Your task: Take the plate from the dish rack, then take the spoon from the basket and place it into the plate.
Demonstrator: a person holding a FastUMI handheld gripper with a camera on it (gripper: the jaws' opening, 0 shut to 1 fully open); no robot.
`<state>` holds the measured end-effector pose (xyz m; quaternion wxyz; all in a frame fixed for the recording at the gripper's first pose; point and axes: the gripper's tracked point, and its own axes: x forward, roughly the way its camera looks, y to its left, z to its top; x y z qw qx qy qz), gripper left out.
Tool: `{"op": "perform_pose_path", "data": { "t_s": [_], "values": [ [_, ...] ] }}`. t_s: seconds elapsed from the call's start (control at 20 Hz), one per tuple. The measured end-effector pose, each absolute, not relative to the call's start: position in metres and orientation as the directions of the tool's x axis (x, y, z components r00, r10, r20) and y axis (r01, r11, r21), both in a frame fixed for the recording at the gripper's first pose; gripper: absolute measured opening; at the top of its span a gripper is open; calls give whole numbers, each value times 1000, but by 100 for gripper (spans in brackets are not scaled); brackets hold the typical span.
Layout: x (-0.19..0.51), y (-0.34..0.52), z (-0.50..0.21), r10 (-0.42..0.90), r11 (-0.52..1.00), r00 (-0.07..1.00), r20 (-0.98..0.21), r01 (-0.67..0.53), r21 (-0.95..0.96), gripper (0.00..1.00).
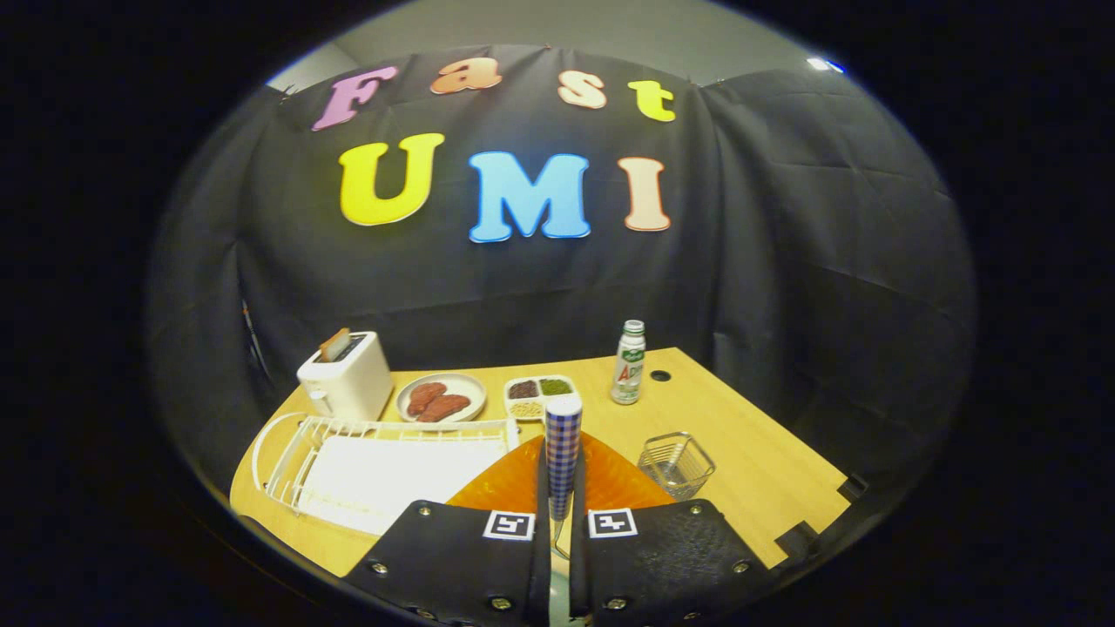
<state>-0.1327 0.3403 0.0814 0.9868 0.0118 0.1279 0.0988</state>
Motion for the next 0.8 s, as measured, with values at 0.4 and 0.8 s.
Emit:
{"op": "perform_pose_path", "data": {
  "t_s": [0.4, 0.8],
  "values": [
    [-204, 420, 26, 351, 932, 878, -325, -360, 35, 8],
    [-216, 418, -3, 364, 930, 870, -332, -358, 79, 10]
  ]
}}
